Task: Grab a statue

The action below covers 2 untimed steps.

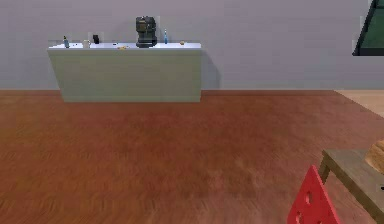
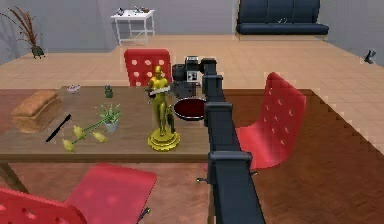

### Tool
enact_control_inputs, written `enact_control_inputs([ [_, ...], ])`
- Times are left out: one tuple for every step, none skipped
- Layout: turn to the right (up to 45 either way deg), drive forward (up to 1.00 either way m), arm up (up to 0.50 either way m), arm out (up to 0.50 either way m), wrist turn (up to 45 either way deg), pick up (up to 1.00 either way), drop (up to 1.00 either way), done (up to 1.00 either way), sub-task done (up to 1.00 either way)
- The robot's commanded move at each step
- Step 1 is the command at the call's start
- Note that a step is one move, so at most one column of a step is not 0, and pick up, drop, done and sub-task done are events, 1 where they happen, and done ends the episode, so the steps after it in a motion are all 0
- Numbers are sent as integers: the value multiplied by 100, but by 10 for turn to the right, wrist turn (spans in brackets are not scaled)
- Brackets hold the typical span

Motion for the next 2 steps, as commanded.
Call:
enact_control_inputs([
  [0,0,6,0,0,0,0,0,0],
  [0,0,0,0,0,0,0,100,0],
])
